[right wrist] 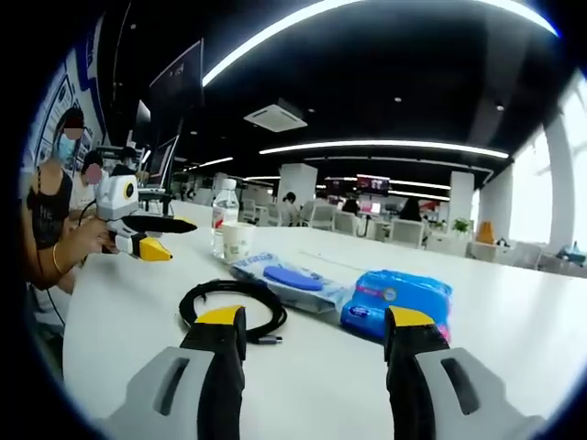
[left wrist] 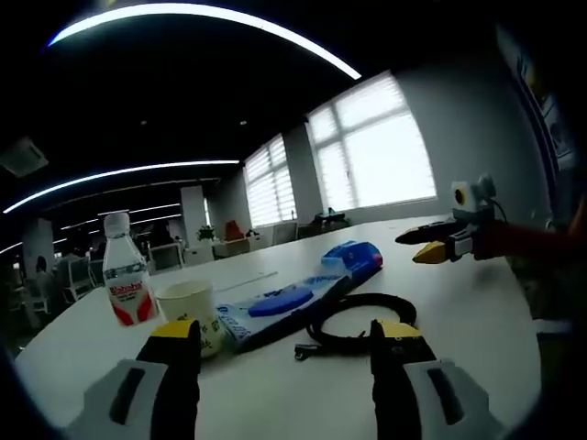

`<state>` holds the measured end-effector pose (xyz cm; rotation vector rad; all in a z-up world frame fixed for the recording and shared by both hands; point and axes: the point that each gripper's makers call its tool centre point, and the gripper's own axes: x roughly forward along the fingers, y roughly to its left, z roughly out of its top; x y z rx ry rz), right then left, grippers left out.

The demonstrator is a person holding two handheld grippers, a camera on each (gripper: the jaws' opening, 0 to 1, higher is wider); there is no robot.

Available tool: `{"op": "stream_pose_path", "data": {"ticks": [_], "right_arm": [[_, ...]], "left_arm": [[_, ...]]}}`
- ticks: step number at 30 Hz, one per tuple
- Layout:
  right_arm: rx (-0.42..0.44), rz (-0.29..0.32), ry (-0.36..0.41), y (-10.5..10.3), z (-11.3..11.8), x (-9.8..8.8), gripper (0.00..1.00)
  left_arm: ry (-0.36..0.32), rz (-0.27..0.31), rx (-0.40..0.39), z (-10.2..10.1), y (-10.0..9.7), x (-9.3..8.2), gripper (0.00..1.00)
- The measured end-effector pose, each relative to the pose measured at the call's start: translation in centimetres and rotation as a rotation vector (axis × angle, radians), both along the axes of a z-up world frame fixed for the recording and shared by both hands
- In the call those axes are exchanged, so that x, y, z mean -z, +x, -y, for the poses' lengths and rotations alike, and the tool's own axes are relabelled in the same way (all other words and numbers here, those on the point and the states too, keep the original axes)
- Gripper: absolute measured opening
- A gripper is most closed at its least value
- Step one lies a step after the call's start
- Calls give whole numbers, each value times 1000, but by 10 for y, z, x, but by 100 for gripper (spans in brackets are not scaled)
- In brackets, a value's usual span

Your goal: Arrange the tabletop items into an orderly group along one side of the table until the central work area is clear of visible clutter.

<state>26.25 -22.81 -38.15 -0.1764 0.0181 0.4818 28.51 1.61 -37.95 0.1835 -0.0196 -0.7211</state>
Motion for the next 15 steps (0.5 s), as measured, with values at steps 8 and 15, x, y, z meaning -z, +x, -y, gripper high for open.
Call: {"op": "stream_pose_path", "data": {"ticks": [8,15], "right_arm": [[29,2,-15,-10,0,-2,64],[41,45,3,-23,-6,-15,81]], "left_arm": [[-36,-7,-4,-8,-9,-5,86],[-61,16,-5,-12,-20,-4,91]]}}
